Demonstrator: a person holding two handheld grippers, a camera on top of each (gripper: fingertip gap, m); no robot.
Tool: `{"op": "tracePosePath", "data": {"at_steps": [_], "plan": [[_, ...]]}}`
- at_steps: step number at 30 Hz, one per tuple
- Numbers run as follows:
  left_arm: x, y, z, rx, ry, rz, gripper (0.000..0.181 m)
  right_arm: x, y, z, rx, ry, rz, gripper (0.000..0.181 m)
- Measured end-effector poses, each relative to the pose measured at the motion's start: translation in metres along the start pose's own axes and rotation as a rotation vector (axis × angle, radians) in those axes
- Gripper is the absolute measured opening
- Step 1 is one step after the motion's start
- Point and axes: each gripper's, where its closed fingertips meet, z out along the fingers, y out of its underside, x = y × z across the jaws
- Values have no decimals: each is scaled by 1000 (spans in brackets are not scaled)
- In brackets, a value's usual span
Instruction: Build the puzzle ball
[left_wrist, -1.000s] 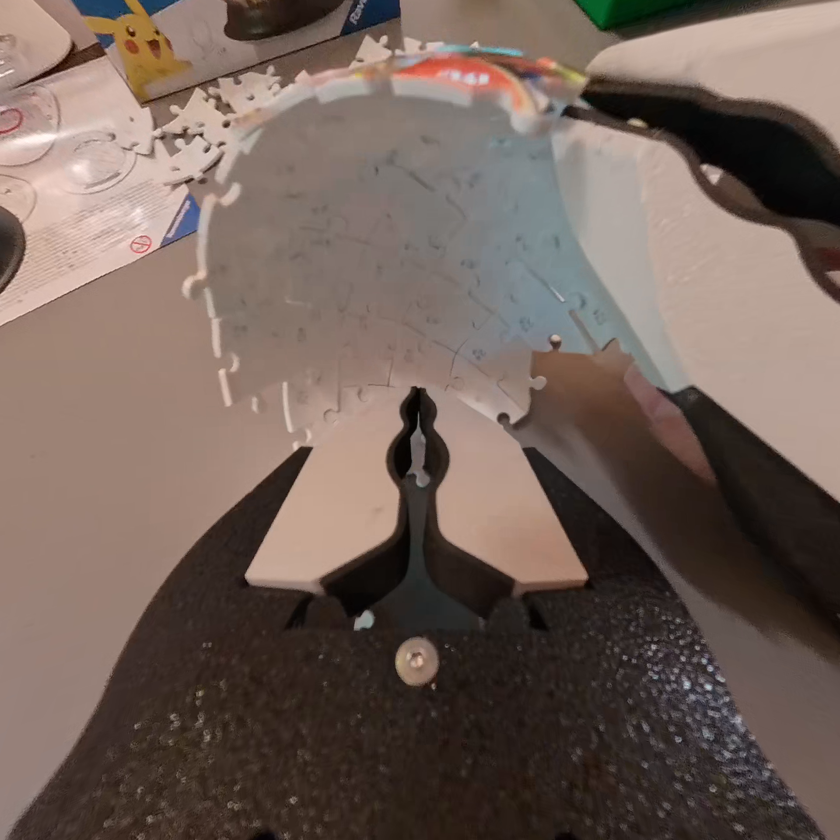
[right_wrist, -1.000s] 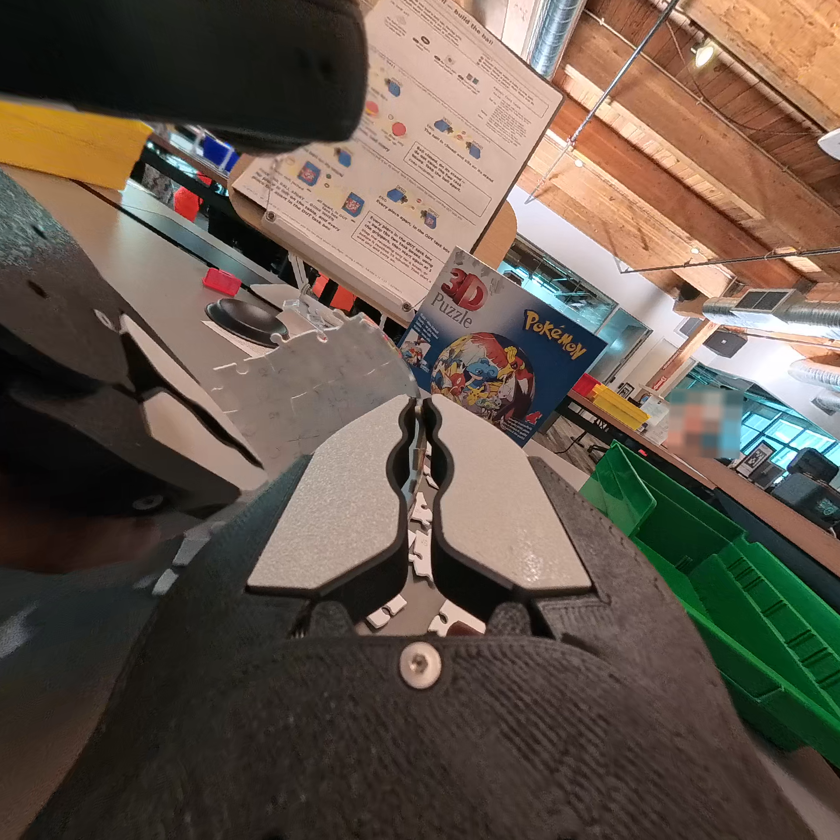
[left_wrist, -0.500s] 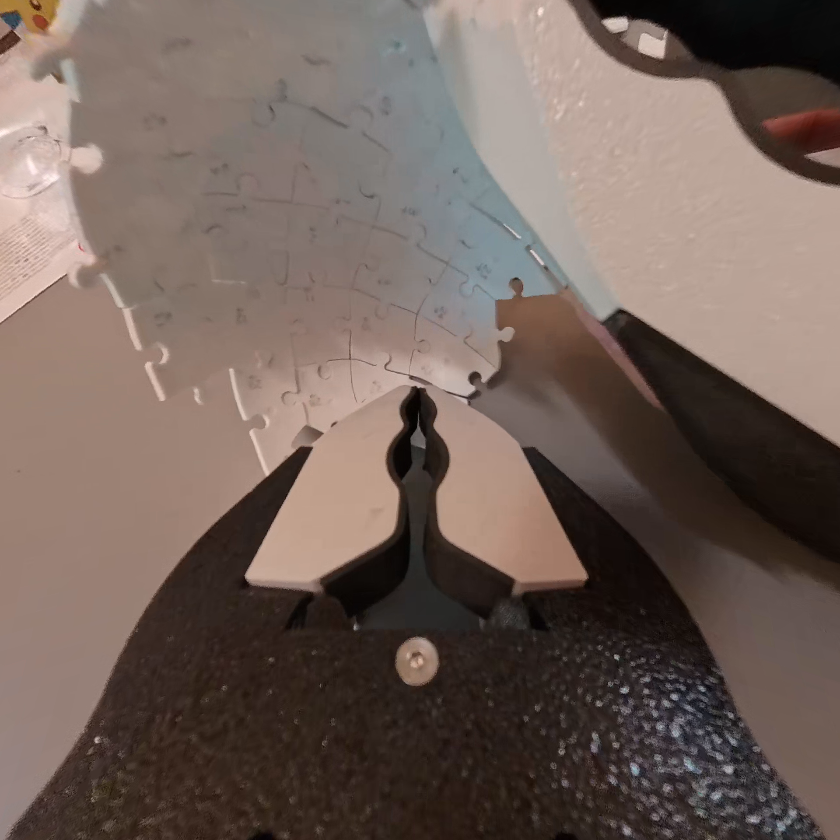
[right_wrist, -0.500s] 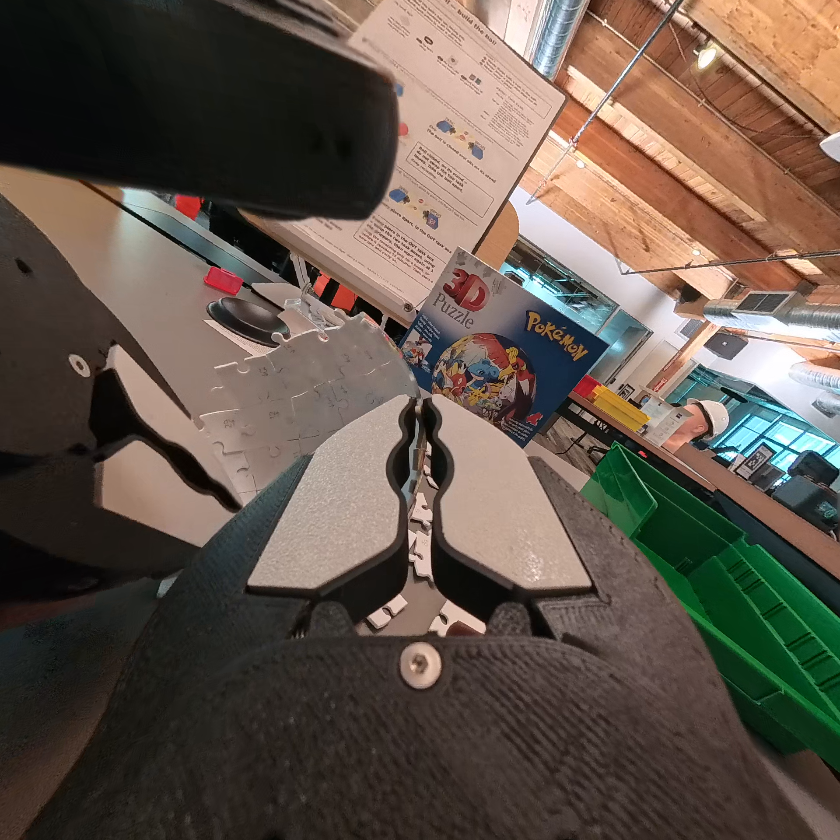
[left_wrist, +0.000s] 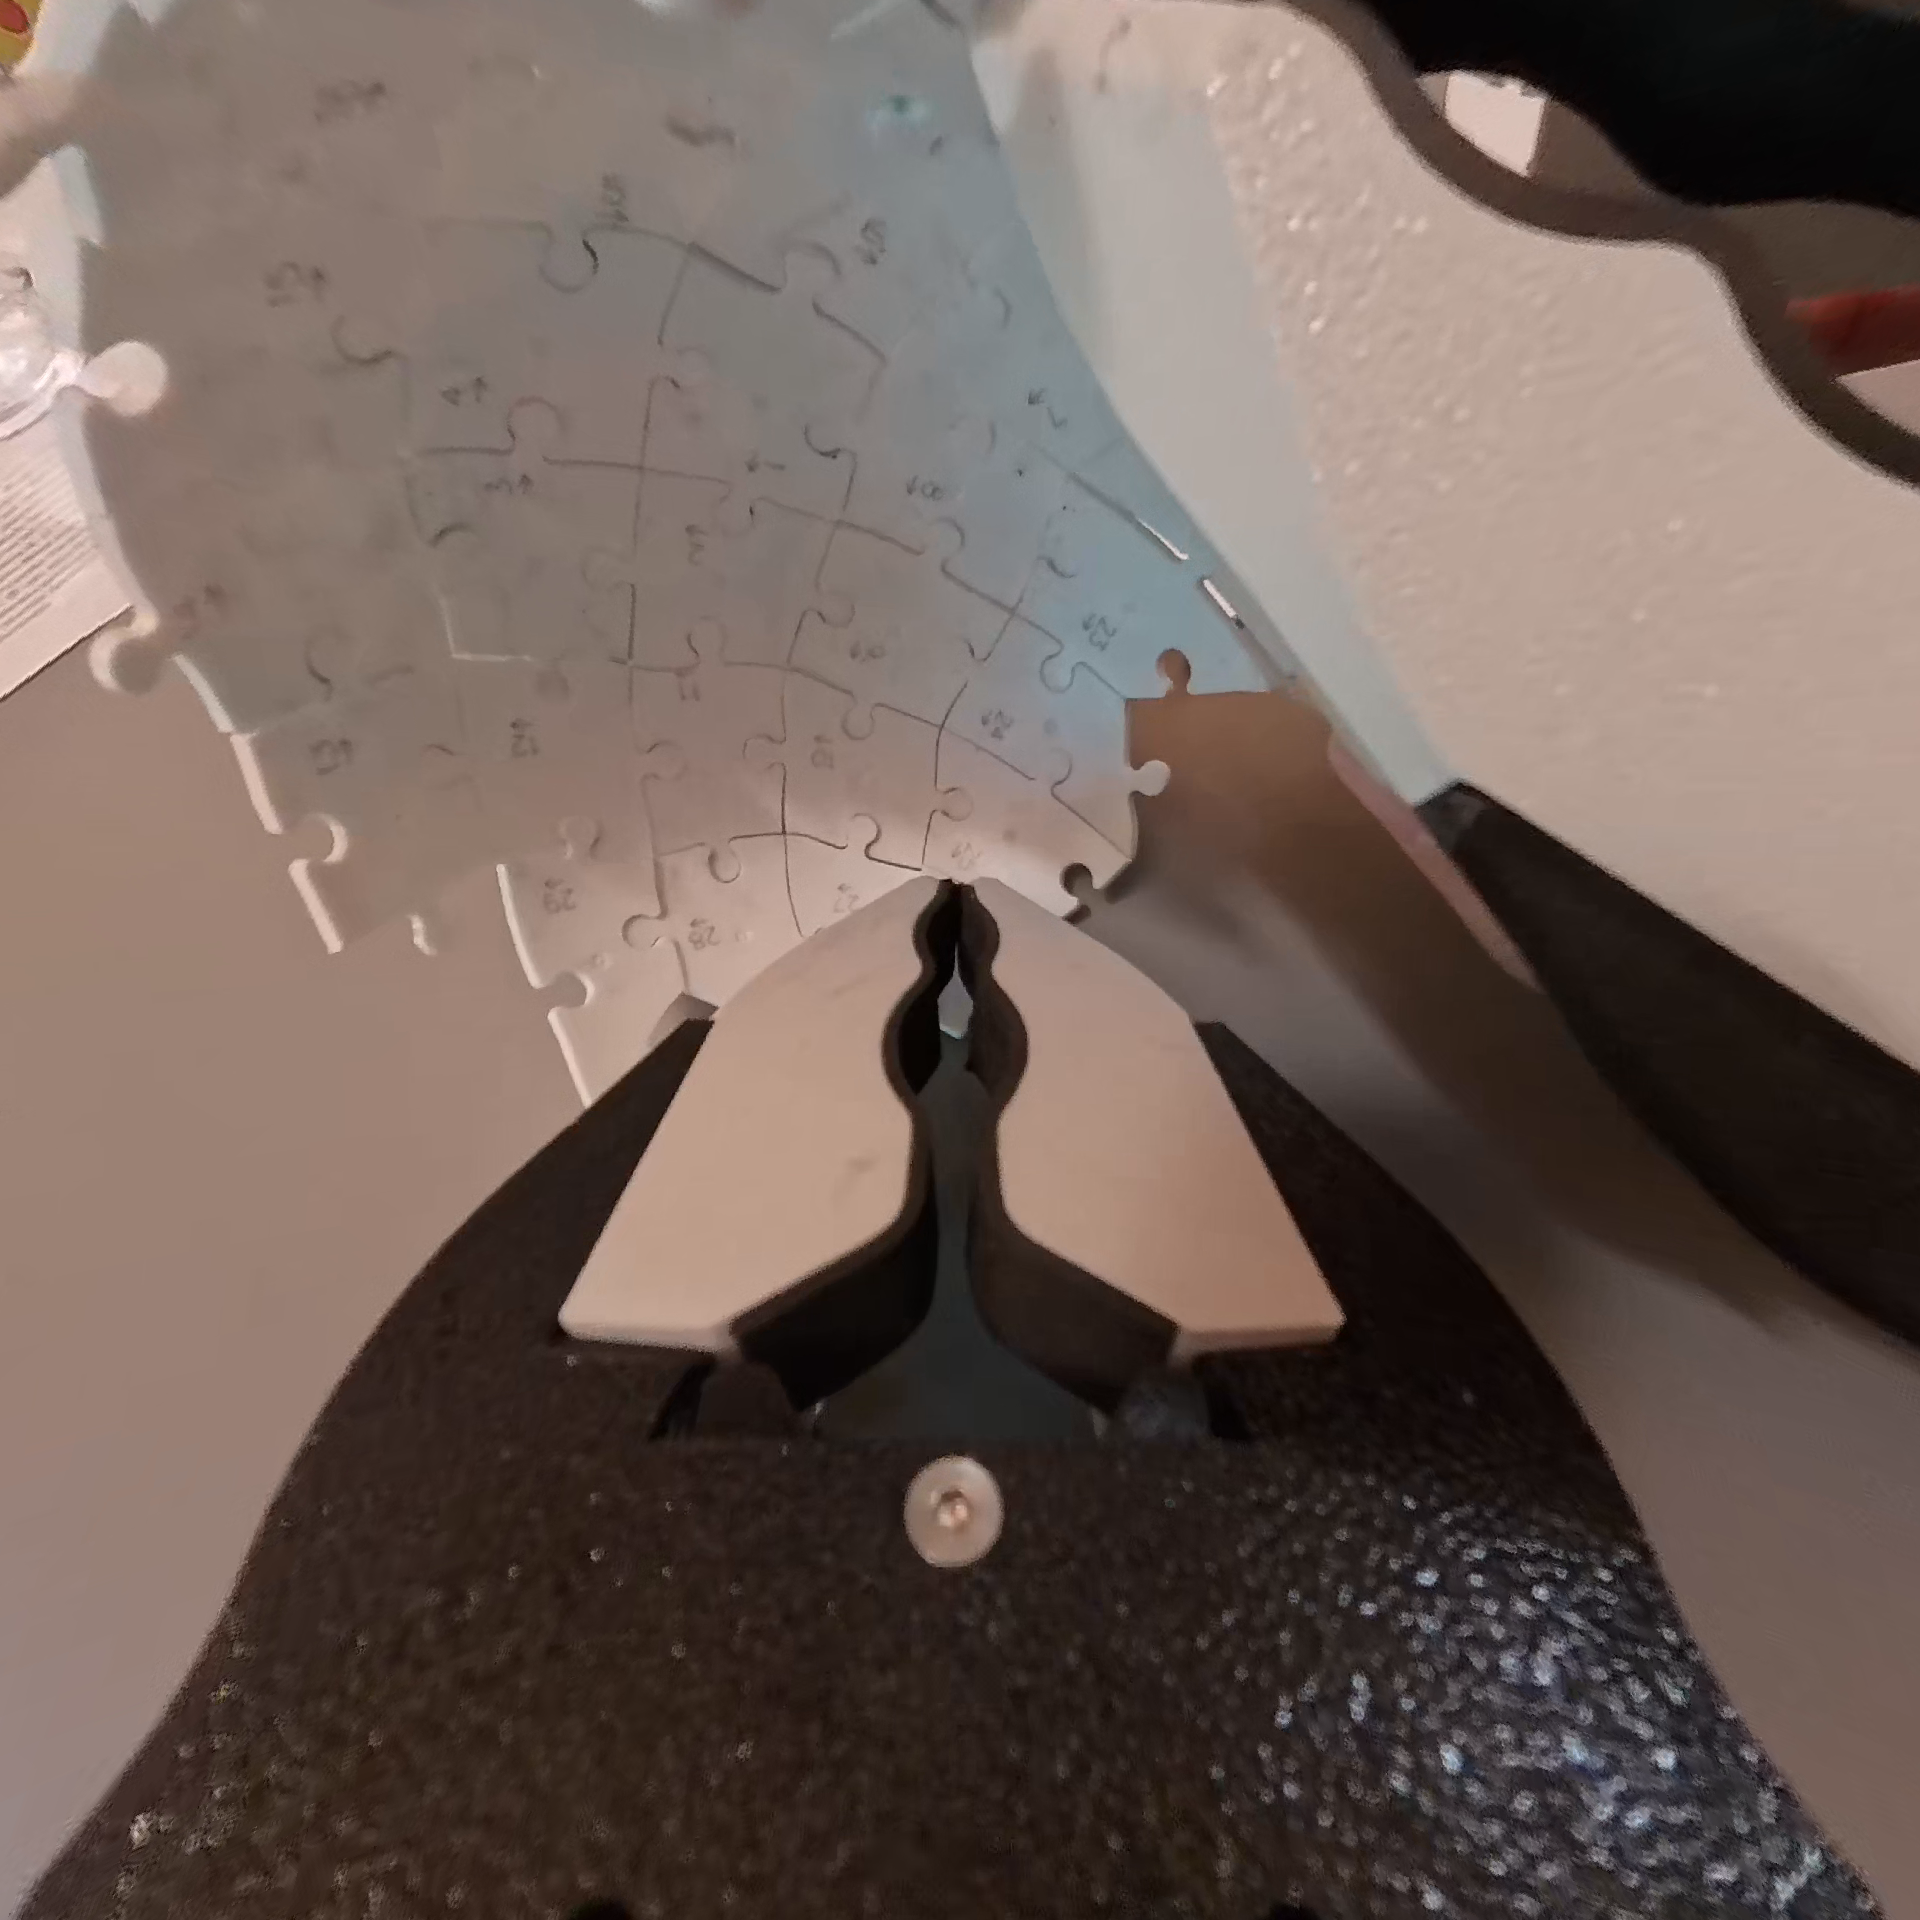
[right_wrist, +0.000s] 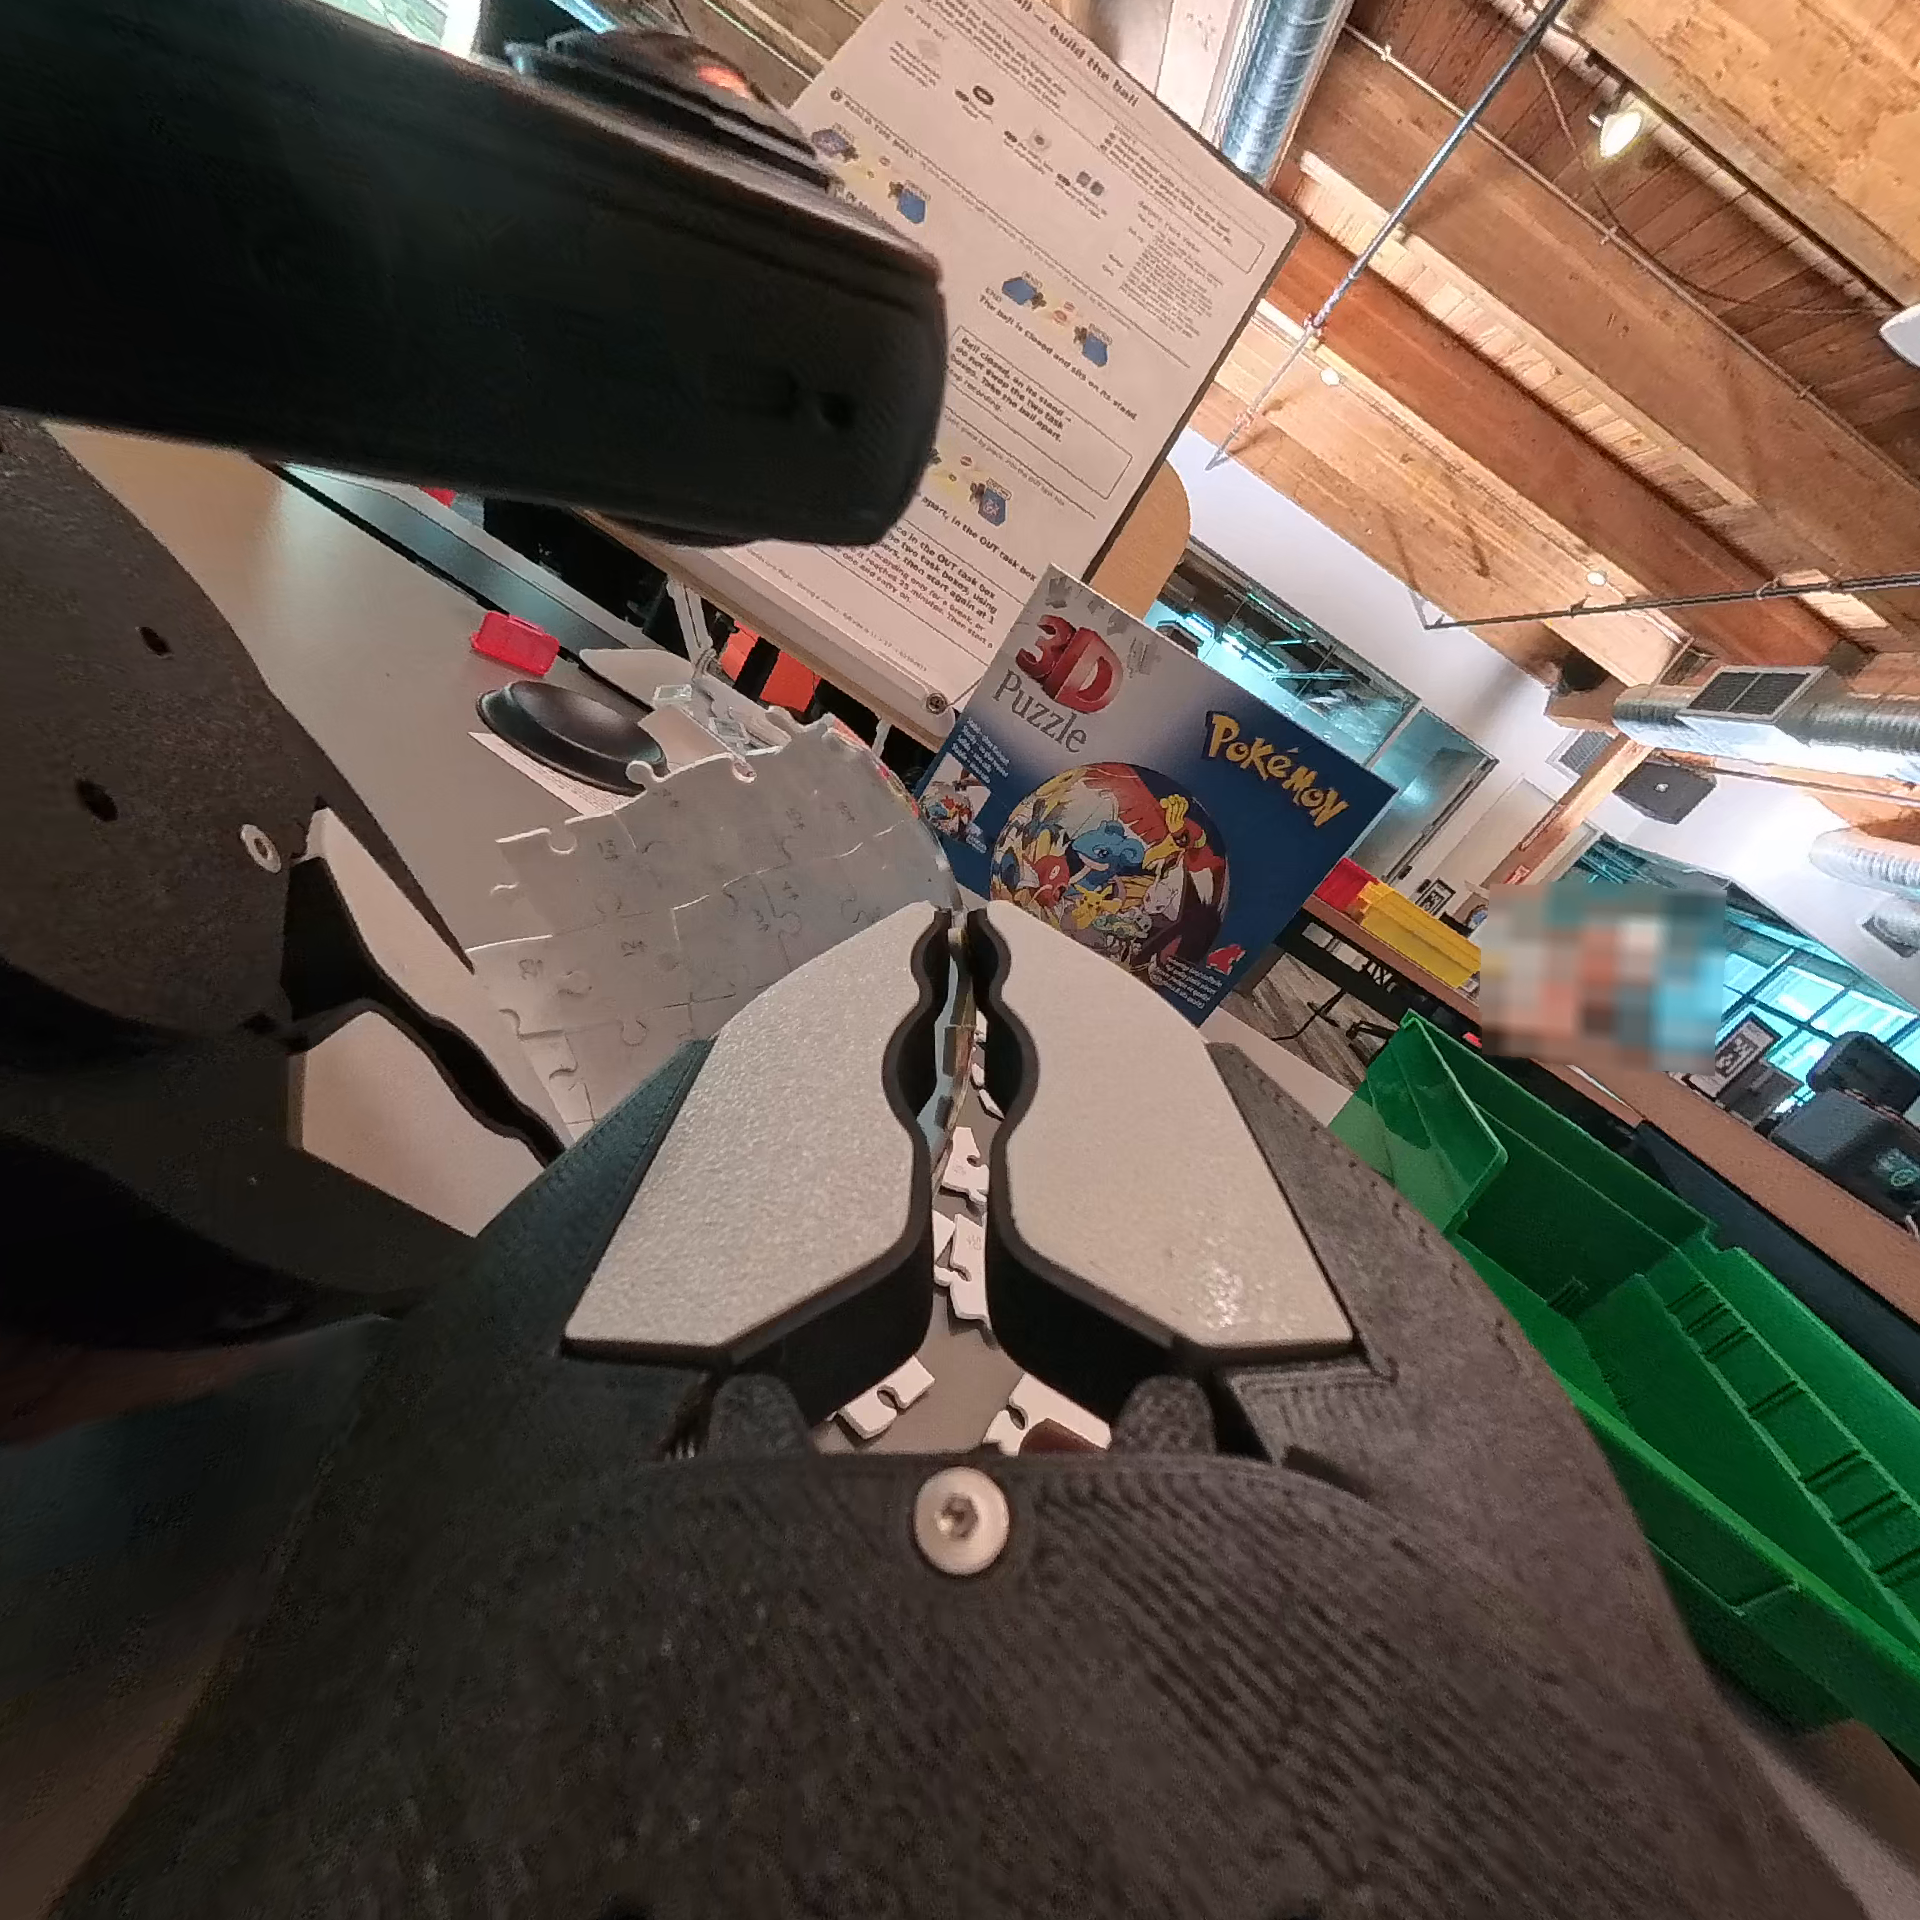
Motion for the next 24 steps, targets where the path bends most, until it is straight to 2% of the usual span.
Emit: {"op": "tracePosePath", "data": {"at_steps": [5, 12, 15, 18, 24], "plan": [[0, 0, 0, -12, 25, -26, 0, 0, 0, 0, -1, 1, 0, 4], [-6, -14, -9, 116, 49, -110, 0, 0, 0, 0, 0, 2, -2, 4], [-14, -7, -9, 84, 2, -123, 0, 0, 0, 0, 0, 2, -2, 3], [-21, 0, -10, 53, -46, -94, 0, 0, 0, 0, 0, 2, -3, 3], [-14, -4, -8, 61, -61, 23, 0, 0, 0, 0, 0, 2, -3, 3]]}}
